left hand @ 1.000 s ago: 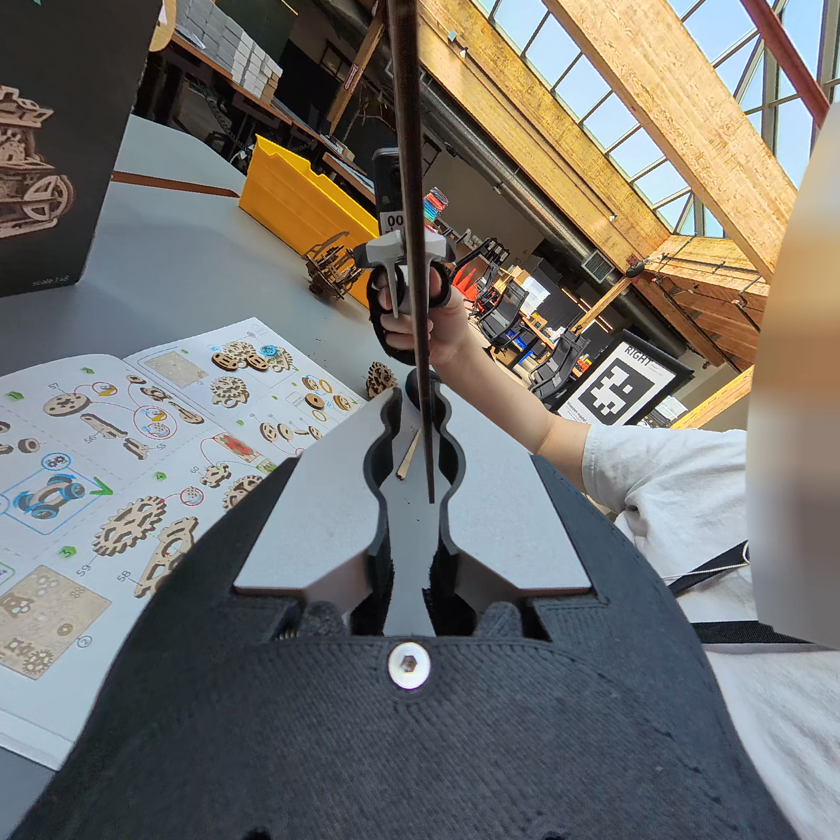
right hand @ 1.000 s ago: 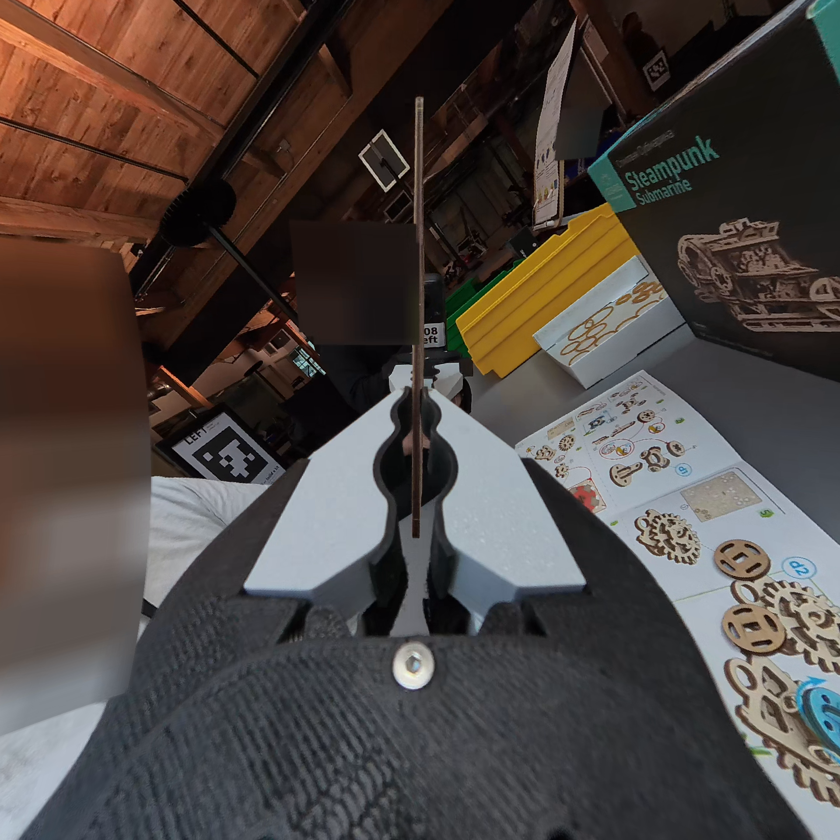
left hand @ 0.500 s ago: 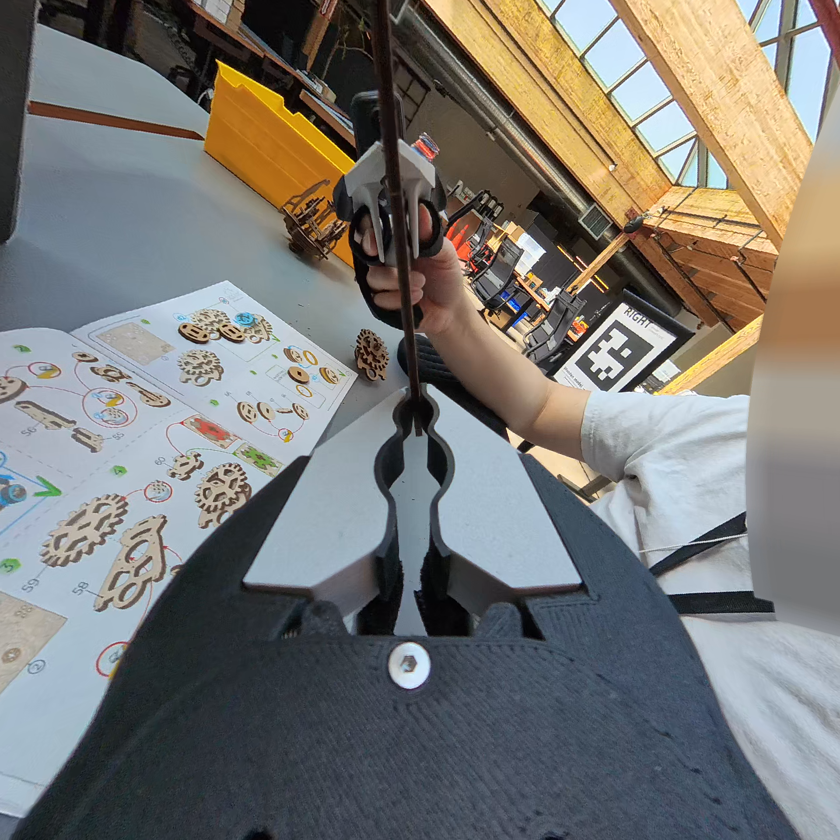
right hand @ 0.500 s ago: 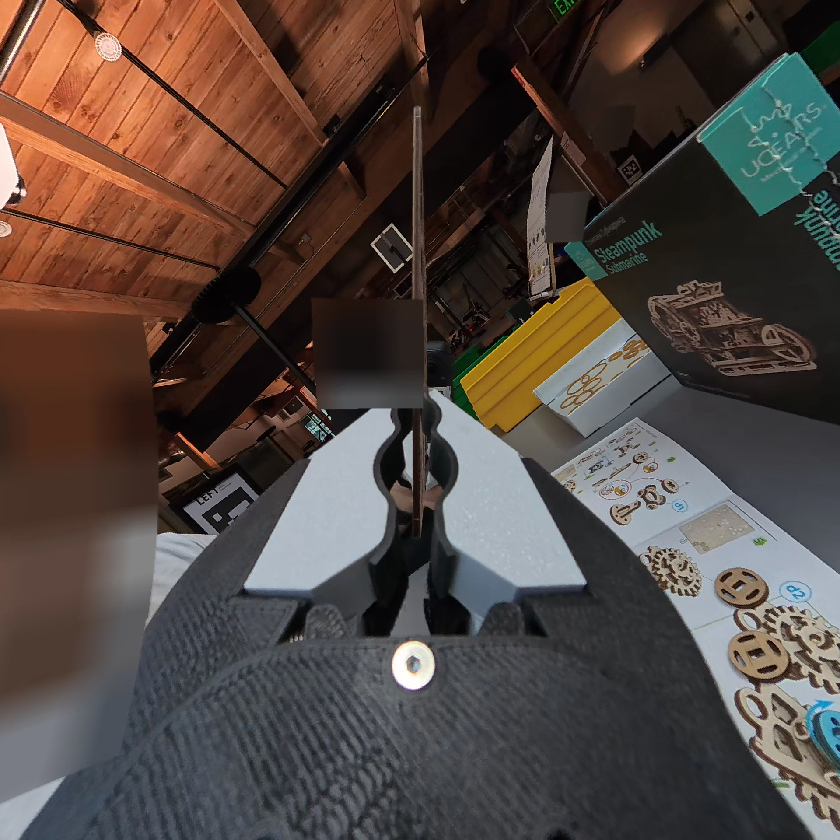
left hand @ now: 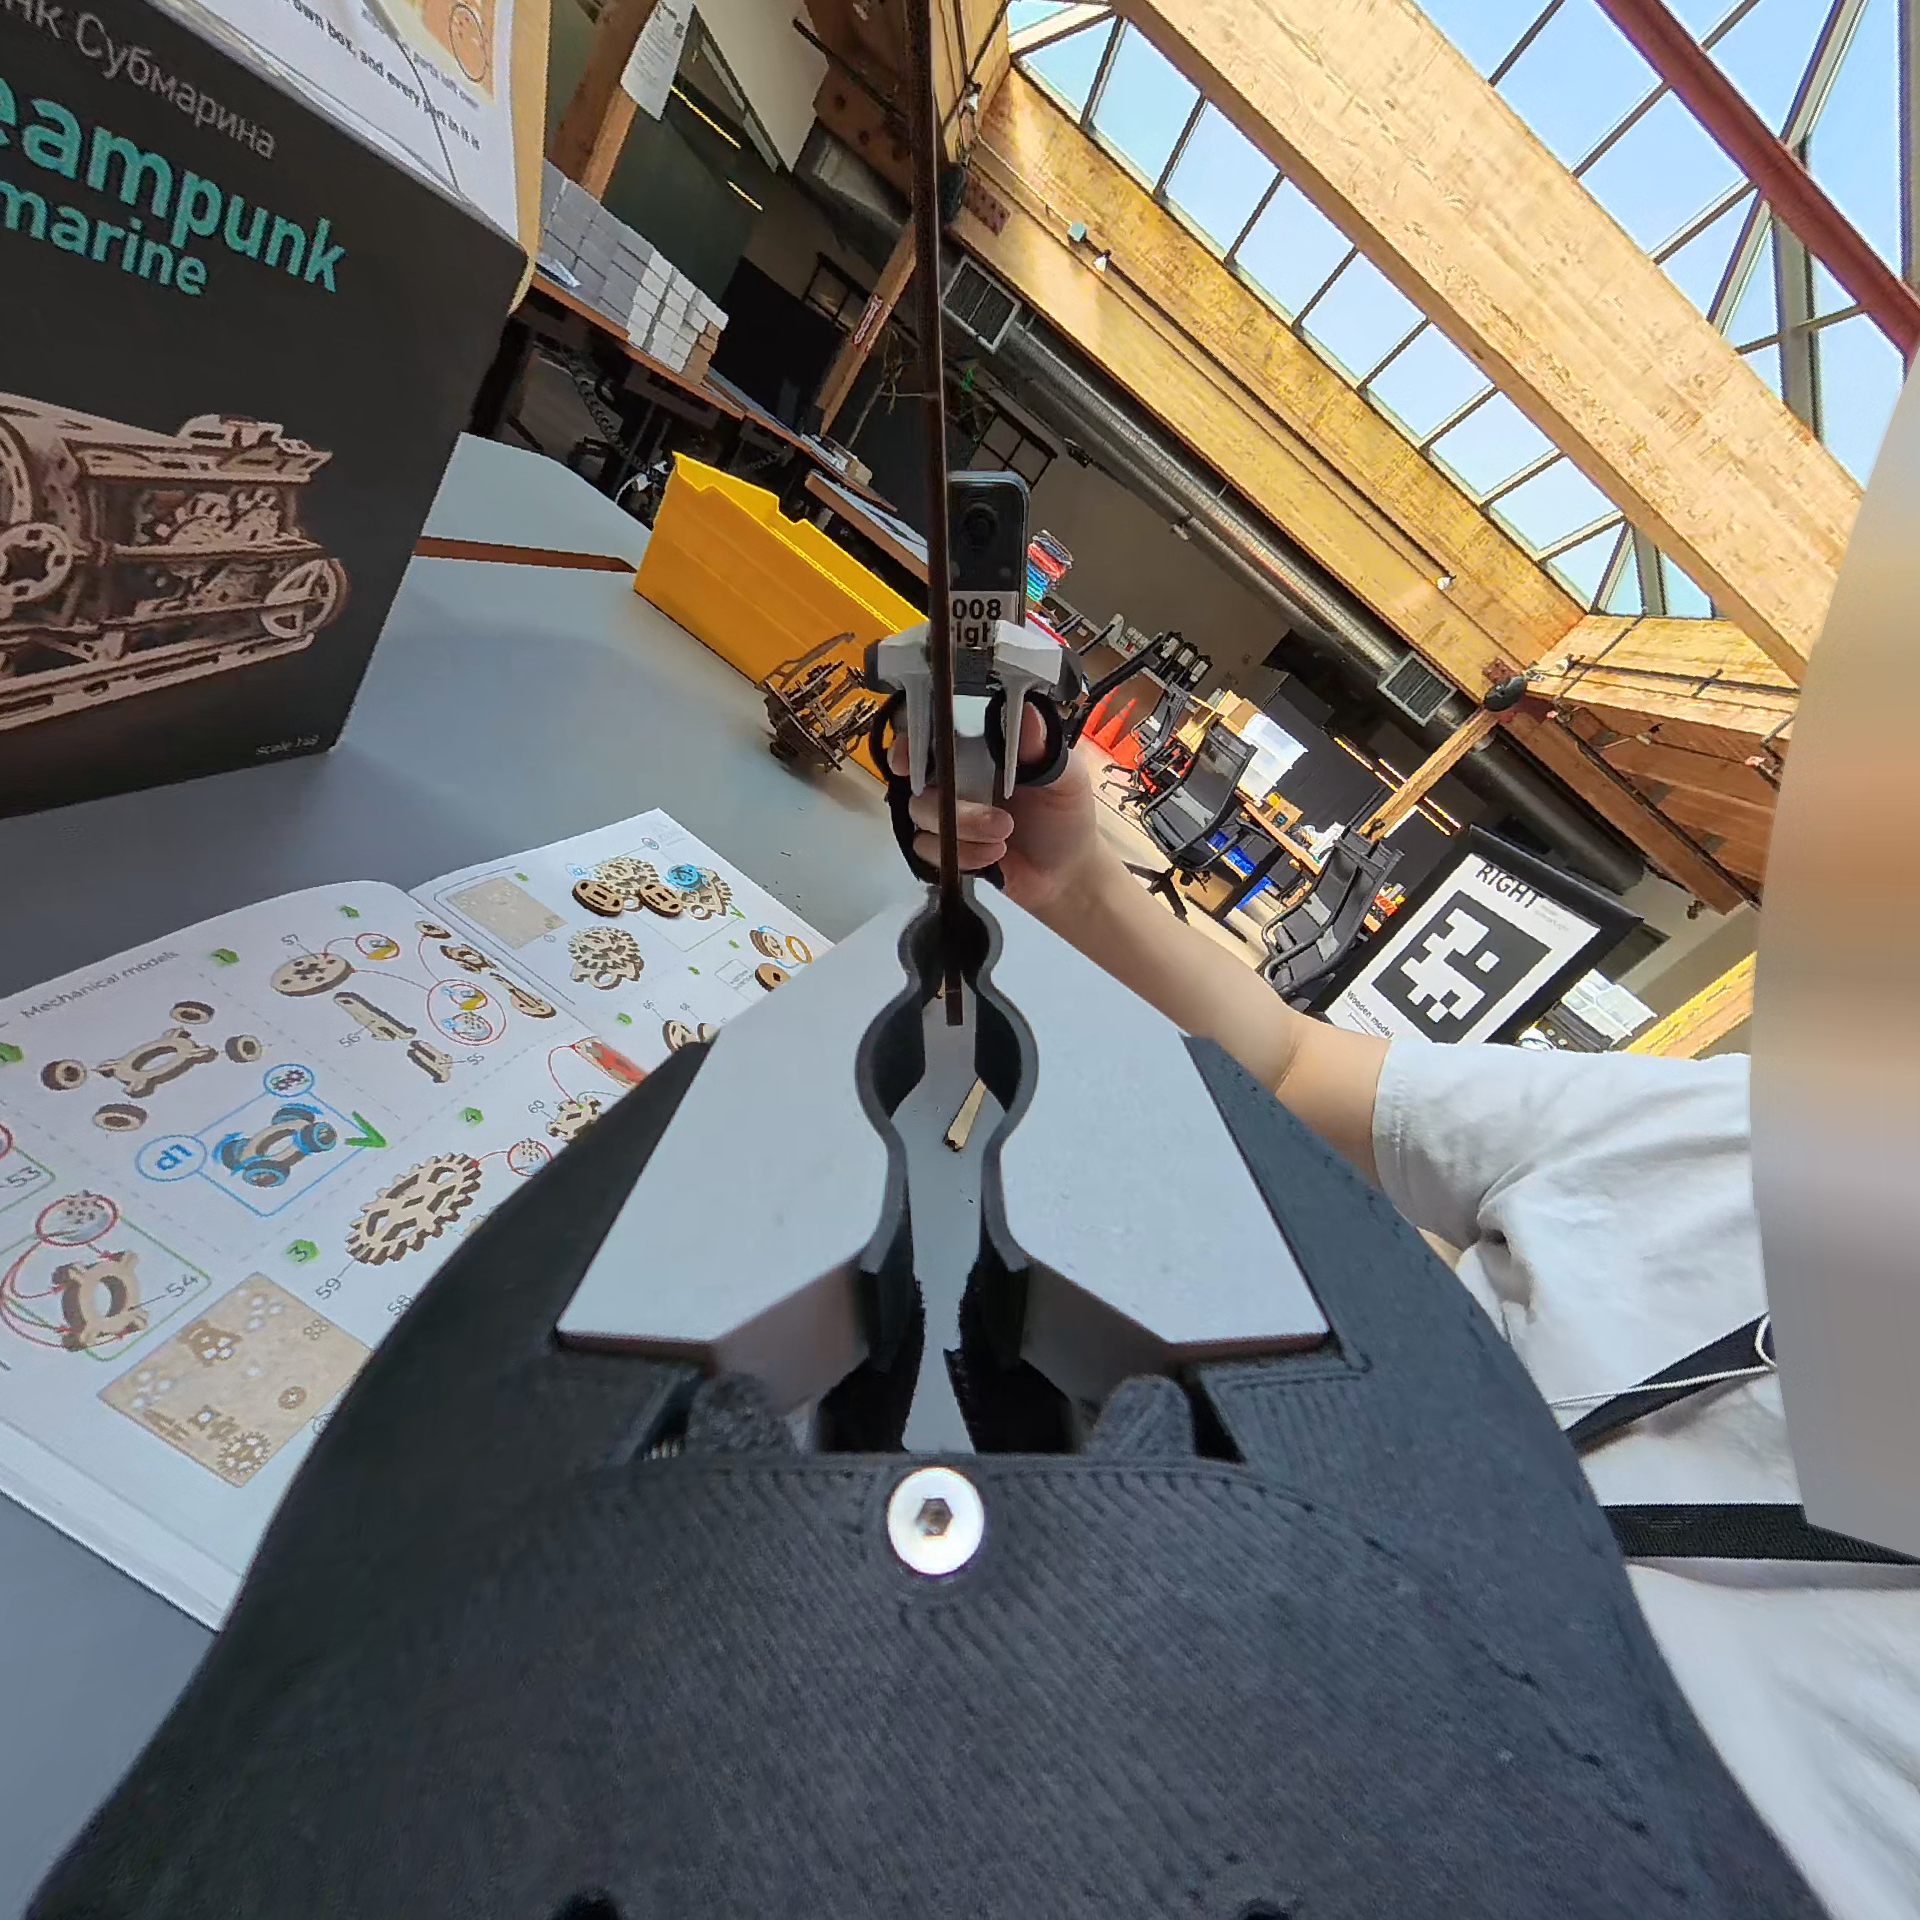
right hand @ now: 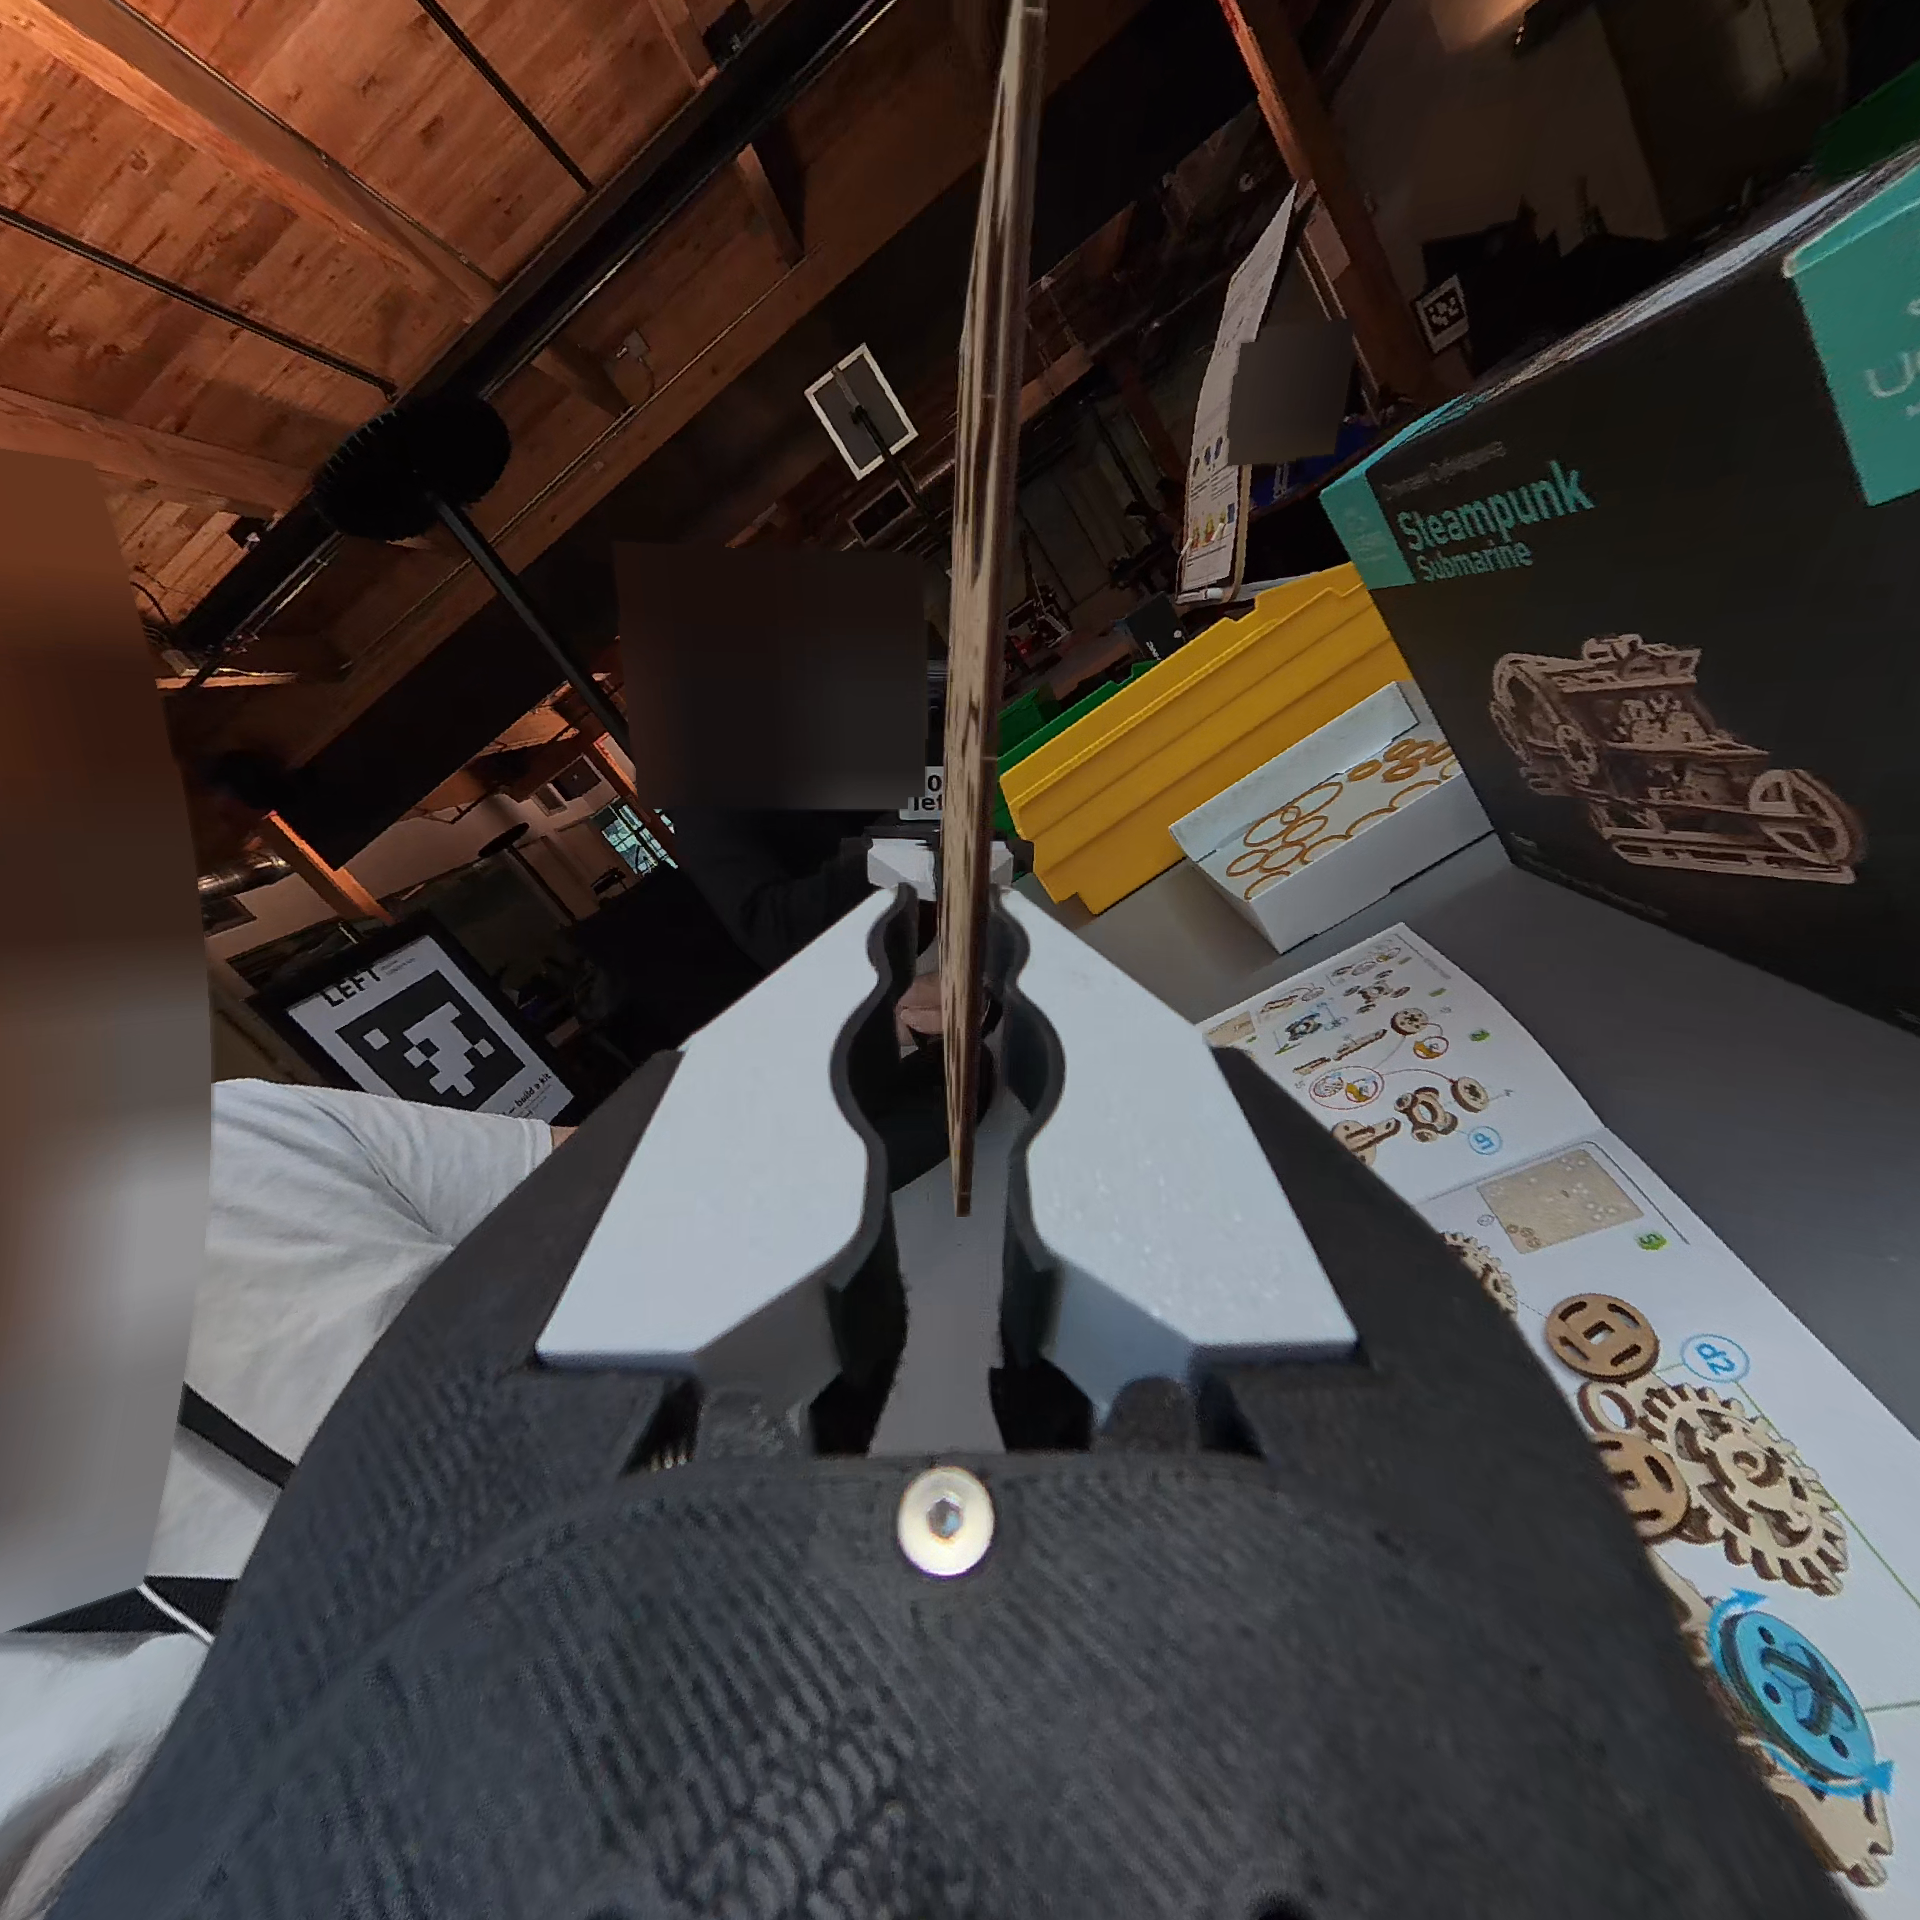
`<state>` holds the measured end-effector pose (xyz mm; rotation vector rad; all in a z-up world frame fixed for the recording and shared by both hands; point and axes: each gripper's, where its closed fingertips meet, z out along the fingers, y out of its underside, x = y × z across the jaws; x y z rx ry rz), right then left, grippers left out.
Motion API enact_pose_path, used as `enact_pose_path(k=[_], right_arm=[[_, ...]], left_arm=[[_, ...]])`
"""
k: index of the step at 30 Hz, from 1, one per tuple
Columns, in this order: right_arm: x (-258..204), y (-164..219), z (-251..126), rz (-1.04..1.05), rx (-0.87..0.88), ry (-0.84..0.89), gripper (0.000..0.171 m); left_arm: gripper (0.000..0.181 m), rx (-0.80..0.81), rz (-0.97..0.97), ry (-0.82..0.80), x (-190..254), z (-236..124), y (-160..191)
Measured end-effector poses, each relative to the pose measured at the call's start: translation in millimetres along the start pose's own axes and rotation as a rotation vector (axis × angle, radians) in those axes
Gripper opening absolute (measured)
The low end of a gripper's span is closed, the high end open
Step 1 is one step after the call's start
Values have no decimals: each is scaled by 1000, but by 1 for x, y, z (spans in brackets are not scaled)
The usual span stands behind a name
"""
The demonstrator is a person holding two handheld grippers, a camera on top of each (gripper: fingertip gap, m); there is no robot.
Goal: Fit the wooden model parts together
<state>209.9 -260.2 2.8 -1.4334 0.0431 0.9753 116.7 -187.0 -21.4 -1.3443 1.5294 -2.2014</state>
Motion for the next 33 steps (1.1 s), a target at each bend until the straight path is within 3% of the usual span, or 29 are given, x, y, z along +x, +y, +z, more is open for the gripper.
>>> enact_pose_path(k=[1,3,20,33], right_arm=[[2,0,0,5,-3,17,17],[4,3,0,5,-18,23,1],[4,-6,-7,84,21,3,1],[-5,12,7,27,-75,-15,1]], left_arm=[[0,-7,-1,-3,-1,1,1],[0,-13,-5,-4,-2,1,3],[9,64,-38,26,-1,-6,-9],[13,59,-31,44,3,-4,-9]])
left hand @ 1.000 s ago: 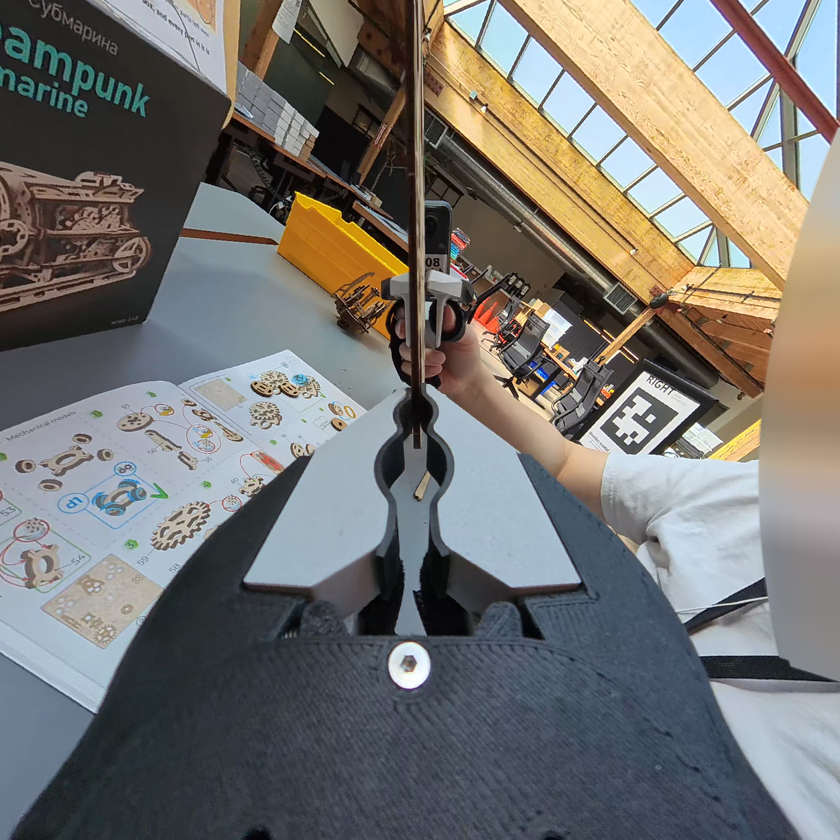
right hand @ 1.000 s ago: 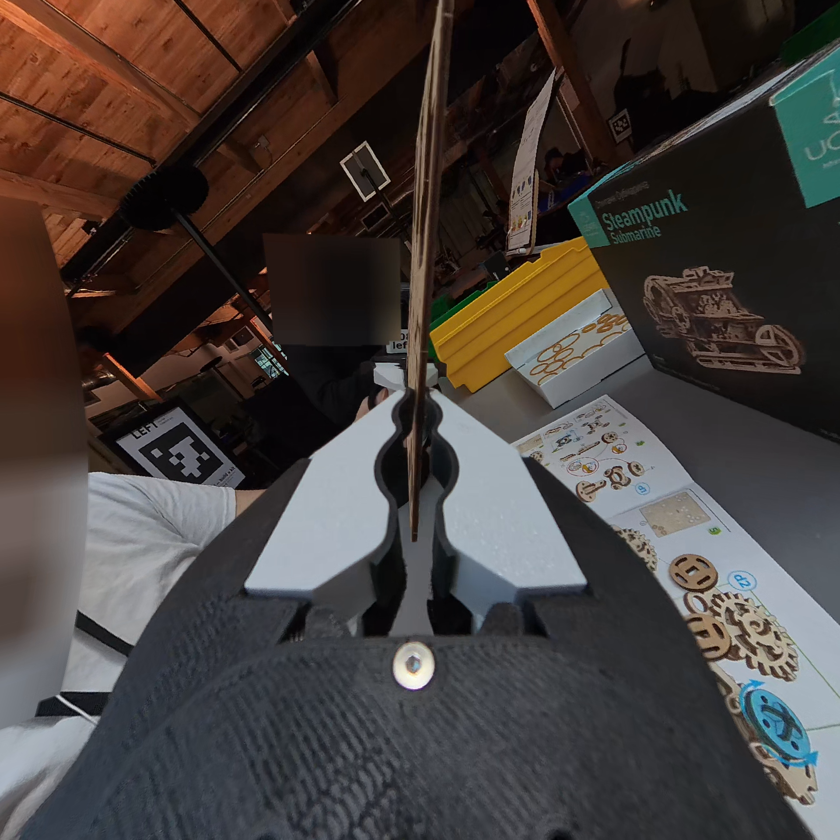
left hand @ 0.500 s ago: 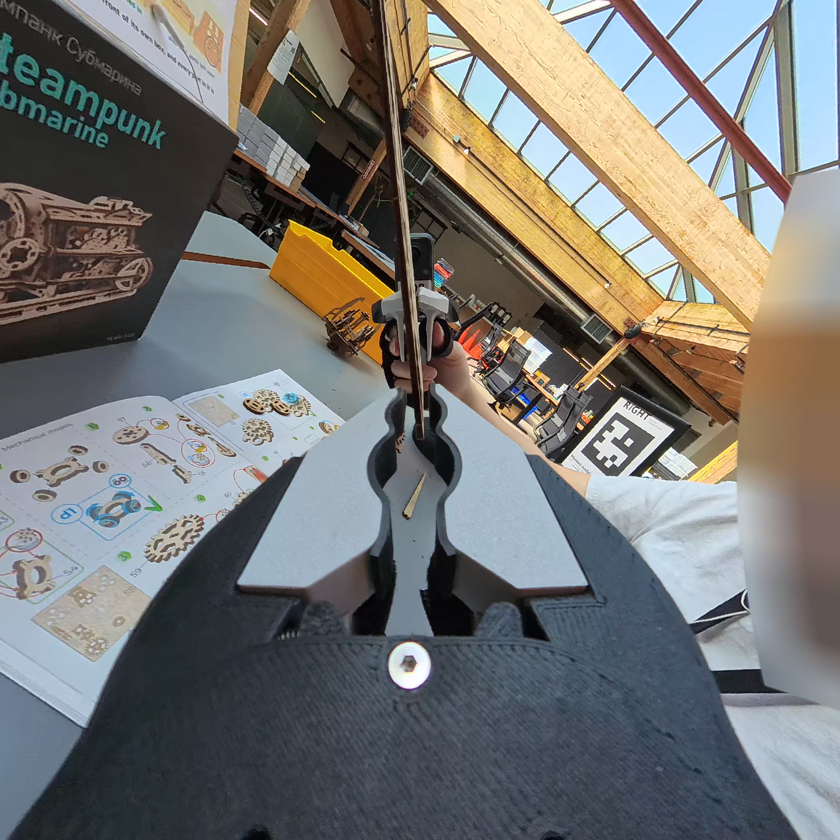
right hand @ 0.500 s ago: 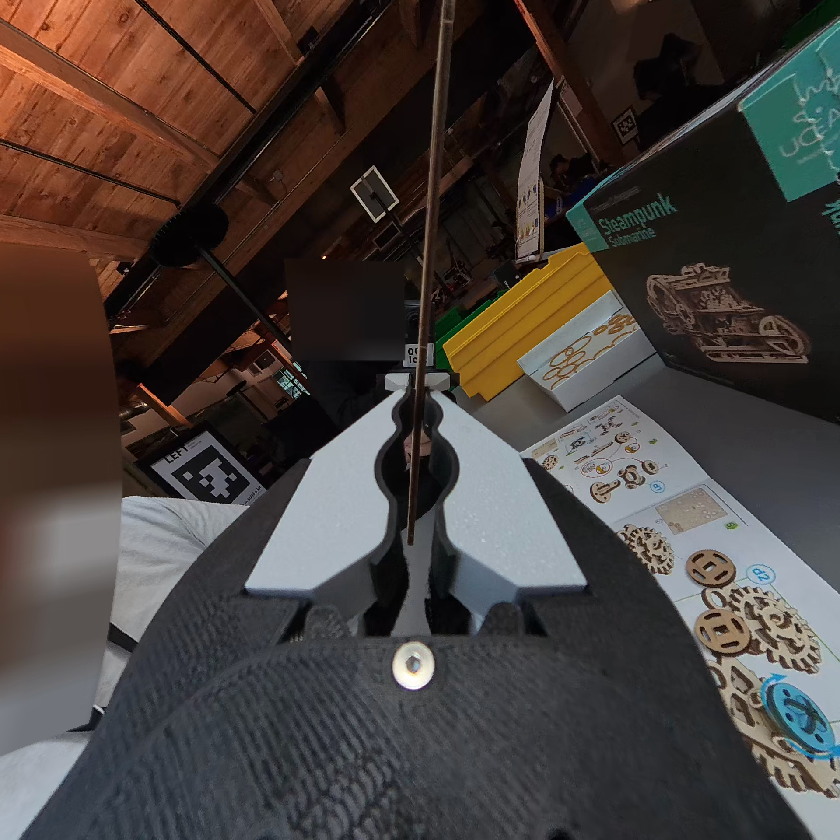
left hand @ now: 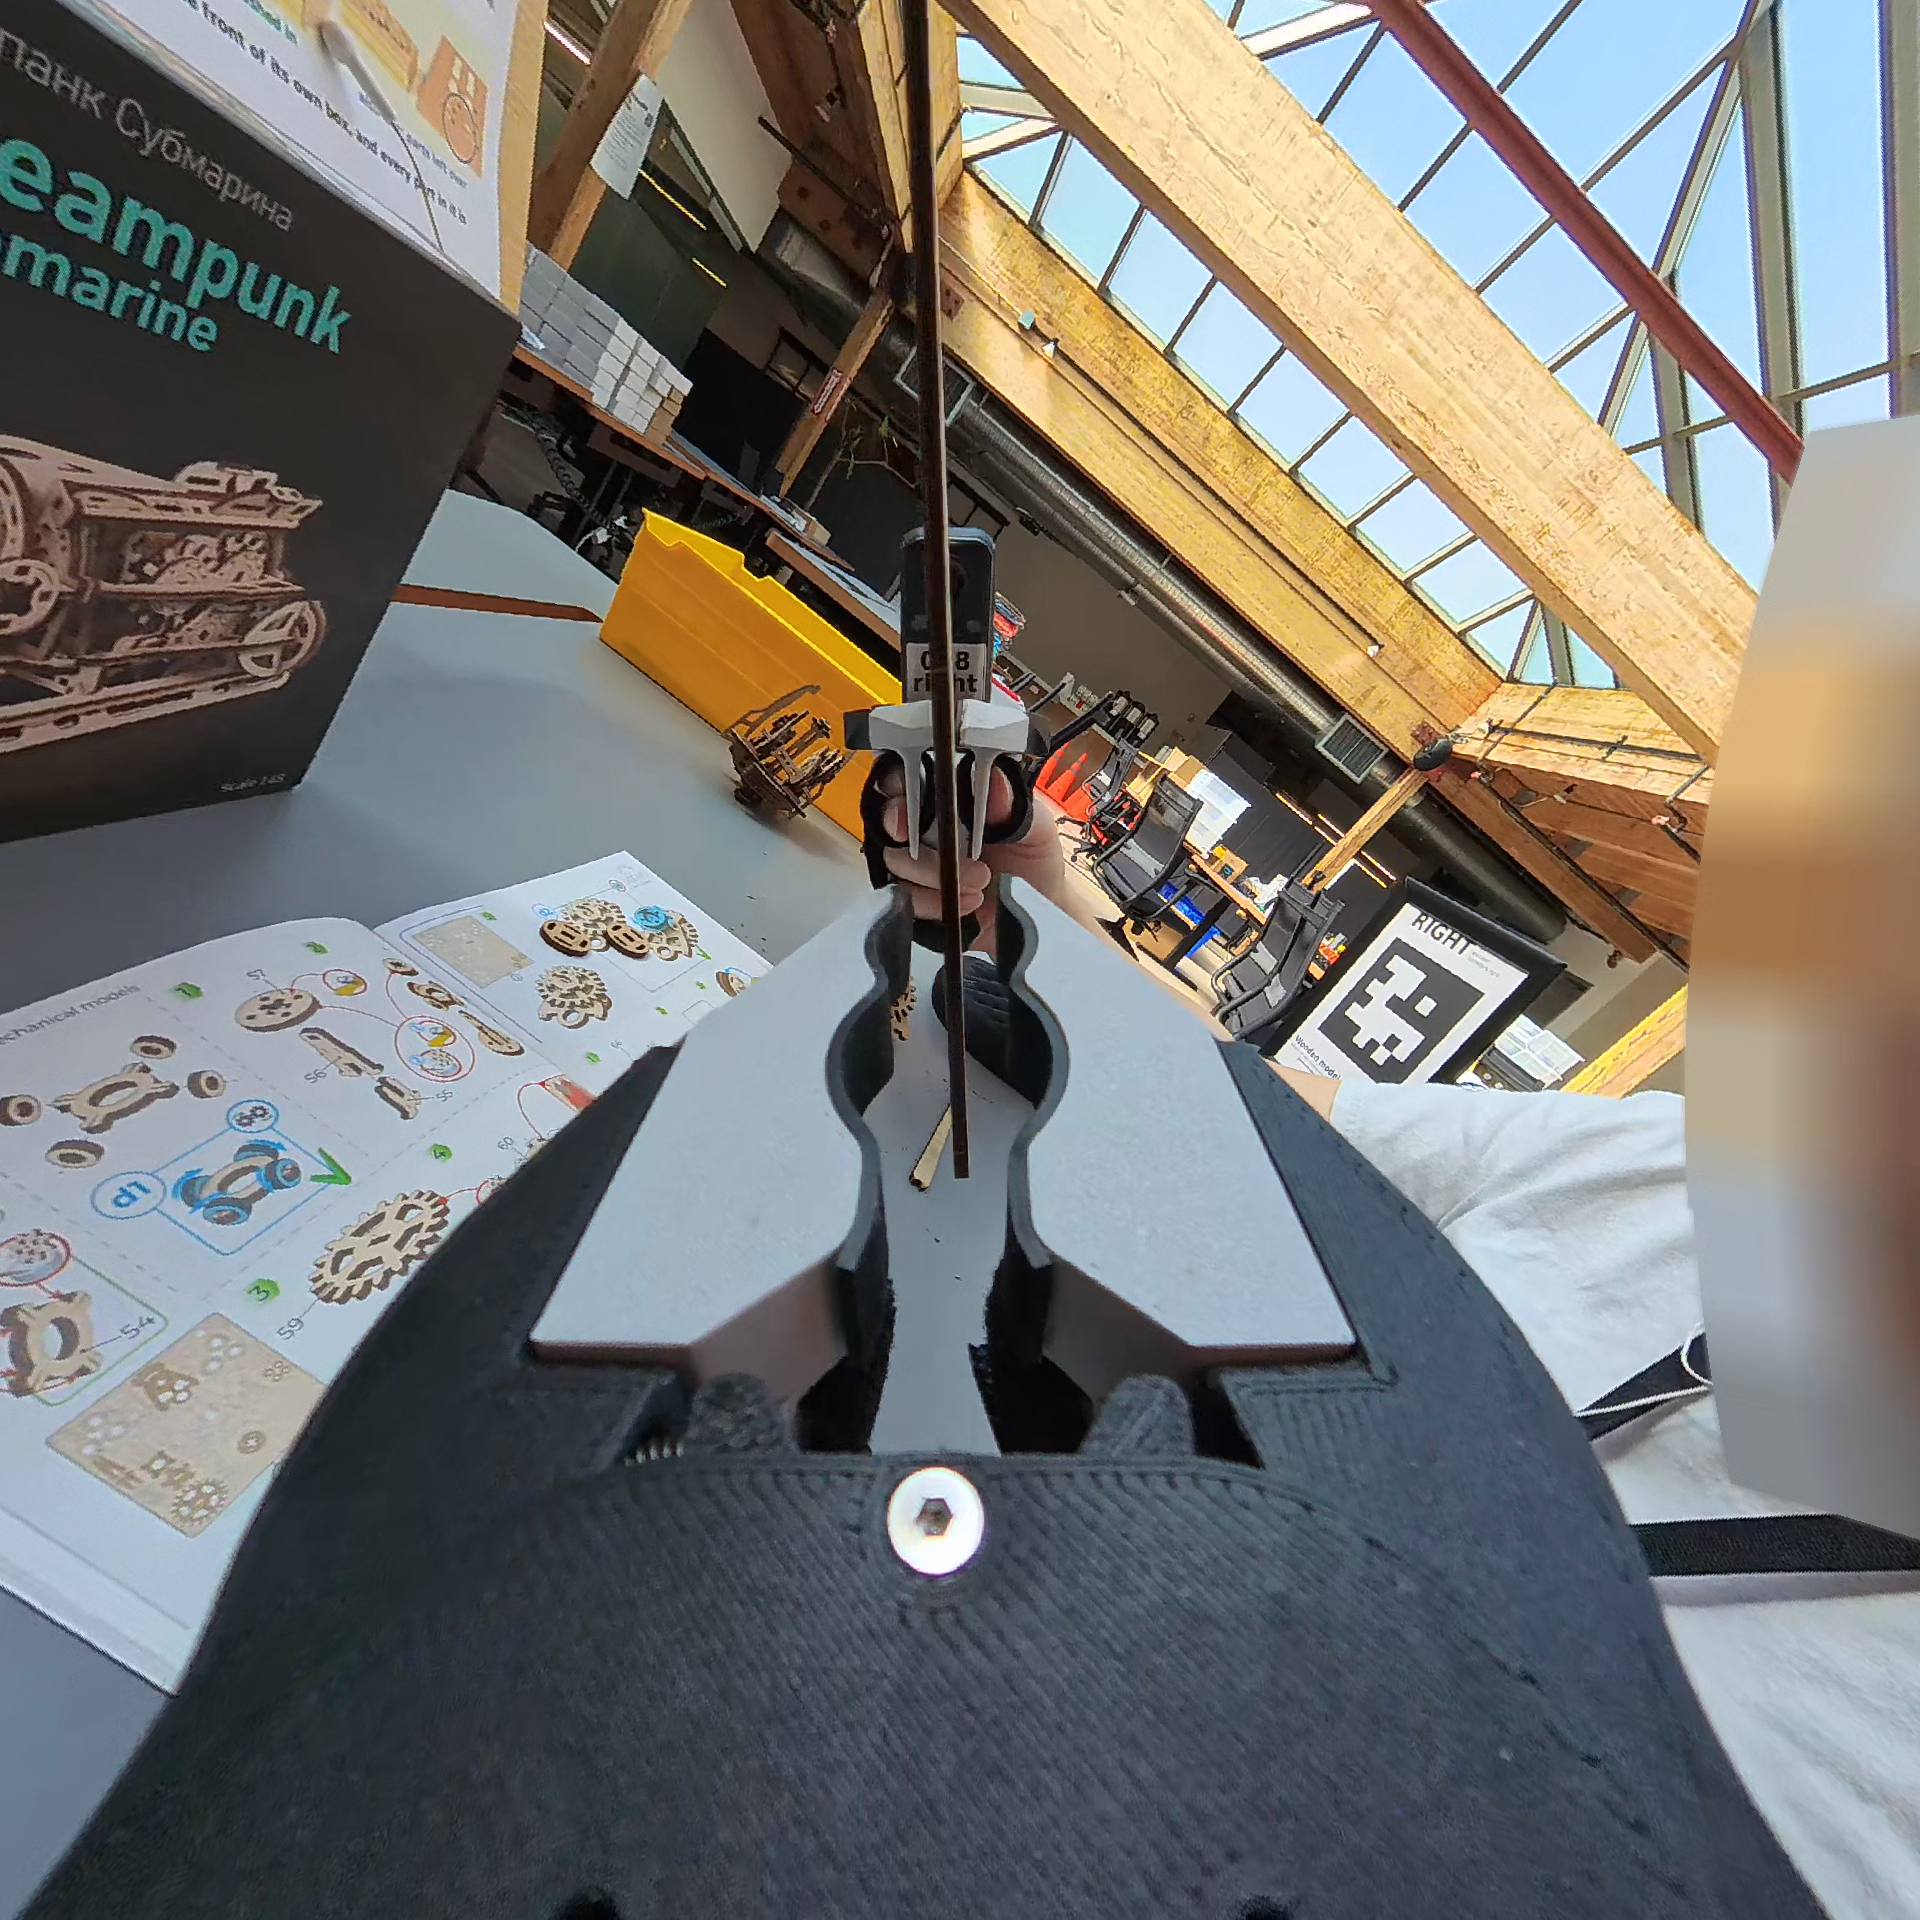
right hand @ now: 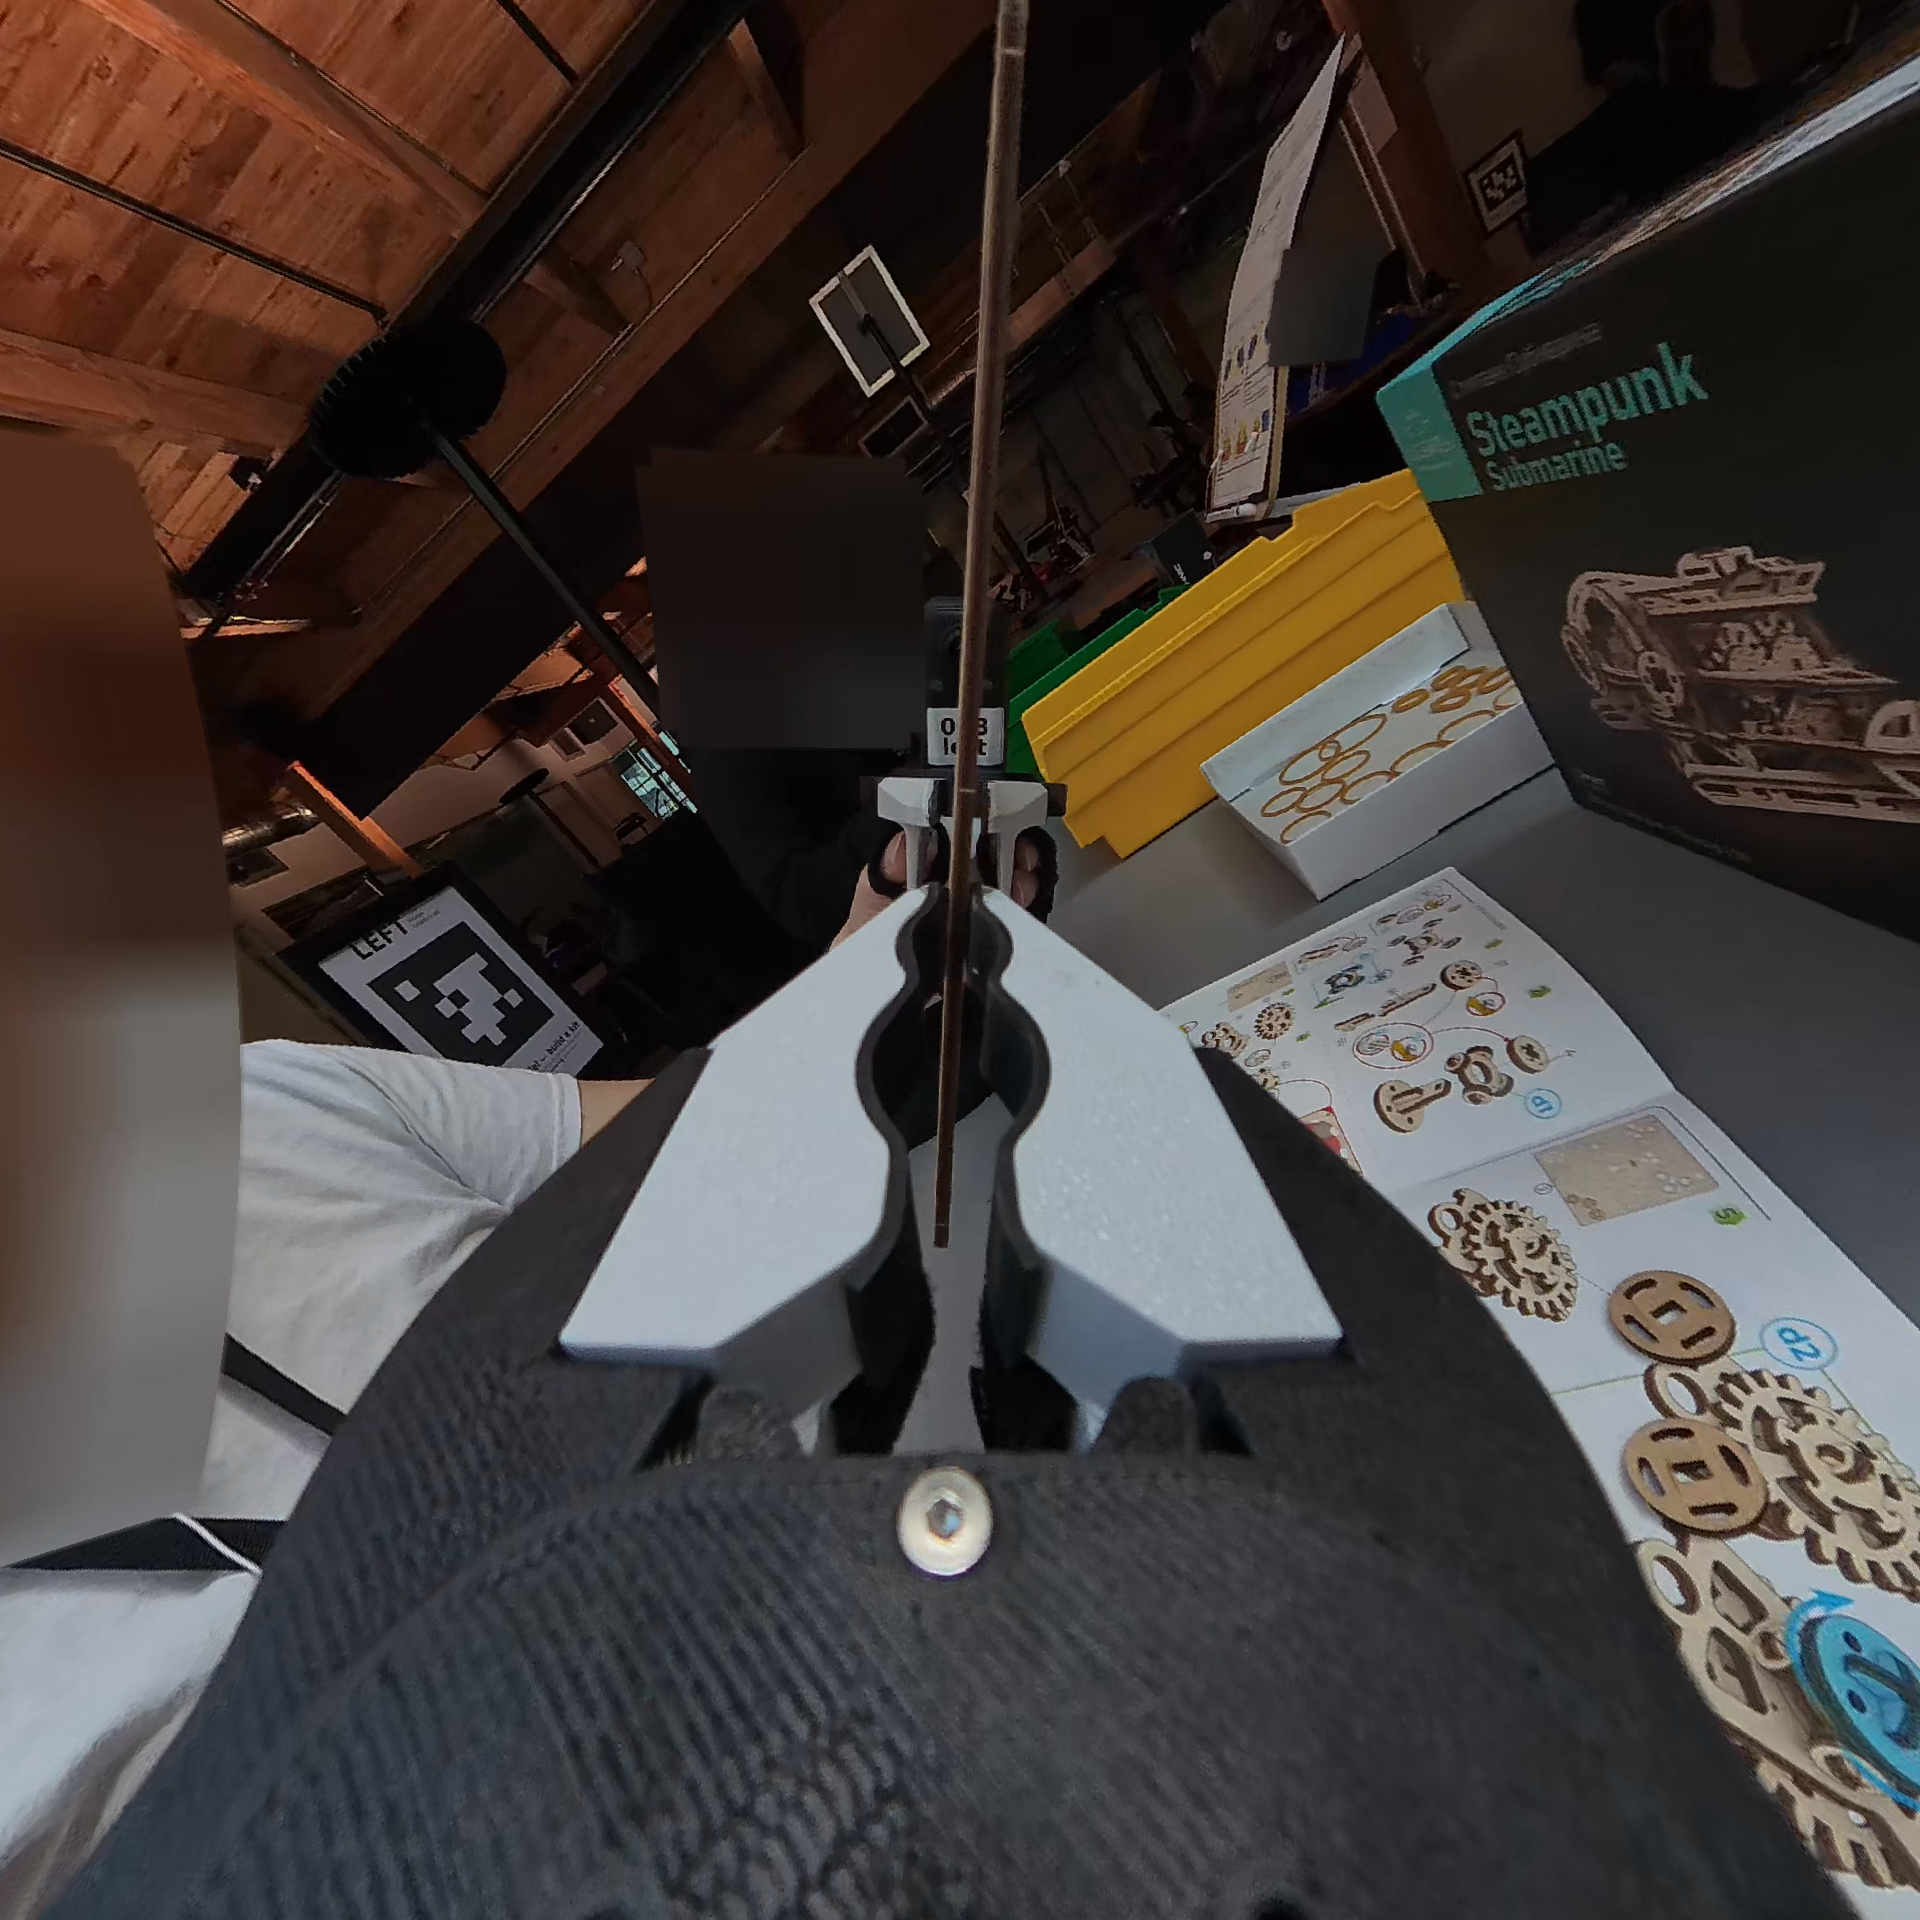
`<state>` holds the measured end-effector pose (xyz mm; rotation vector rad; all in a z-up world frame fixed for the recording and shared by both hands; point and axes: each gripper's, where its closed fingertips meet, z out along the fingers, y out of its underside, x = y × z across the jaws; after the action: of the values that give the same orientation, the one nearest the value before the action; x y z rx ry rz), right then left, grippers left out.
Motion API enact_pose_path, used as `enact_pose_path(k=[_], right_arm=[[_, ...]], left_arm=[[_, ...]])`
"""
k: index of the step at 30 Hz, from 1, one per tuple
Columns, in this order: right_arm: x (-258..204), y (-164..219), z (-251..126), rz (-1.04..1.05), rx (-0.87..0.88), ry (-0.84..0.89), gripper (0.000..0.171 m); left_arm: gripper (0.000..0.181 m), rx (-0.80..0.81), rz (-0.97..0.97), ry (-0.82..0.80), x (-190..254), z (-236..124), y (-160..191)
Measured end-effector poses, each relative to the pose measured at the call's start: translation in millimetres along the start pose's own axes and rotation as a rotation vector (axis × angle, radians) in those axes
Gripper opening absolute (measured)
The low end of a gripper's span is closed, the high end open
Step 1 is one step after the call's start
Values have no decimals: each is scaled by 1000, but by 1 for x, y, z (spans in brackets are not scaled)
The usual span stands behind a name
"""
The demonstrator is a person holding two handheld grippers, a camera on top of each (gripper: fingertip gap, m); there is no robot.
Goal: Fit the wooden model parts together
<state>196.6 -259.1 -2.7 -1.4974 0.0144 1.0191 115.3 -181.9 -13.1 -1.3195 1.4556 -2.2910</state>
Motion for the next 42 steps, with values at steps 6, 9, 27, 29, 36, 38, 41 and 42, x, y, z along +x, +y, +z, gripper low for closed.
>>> enact_pose_path(k=[6,9,27,29,36,38,41,42], right_arm=[[-1,3,3,-5,-13,2,1],[-2,4,4,-4,-13,0,1],[-6,0,4,-6,8,-11,1],[-6,-1,4,-4,10,-13,1],[-4,-1,2,2,10,-15,1],[-4,-2,1,0,11,-16,1],[-4,-3,0,-4,15,-17,1],[-4,-3,-1,-3,17,-17,0]], left_arm=[[13,-13,6,9,2,1,2],[12,-13,5,11,2,2,2],[3,-48,33,32,7,5,8],[1,-55,44,32,8,5,9],[1,-63,42,34,7,5,10],[0,-60,42,35,7,4,9],[1,-54,42,34,7,3,8],[1,-52,42,34,7,3,8]])
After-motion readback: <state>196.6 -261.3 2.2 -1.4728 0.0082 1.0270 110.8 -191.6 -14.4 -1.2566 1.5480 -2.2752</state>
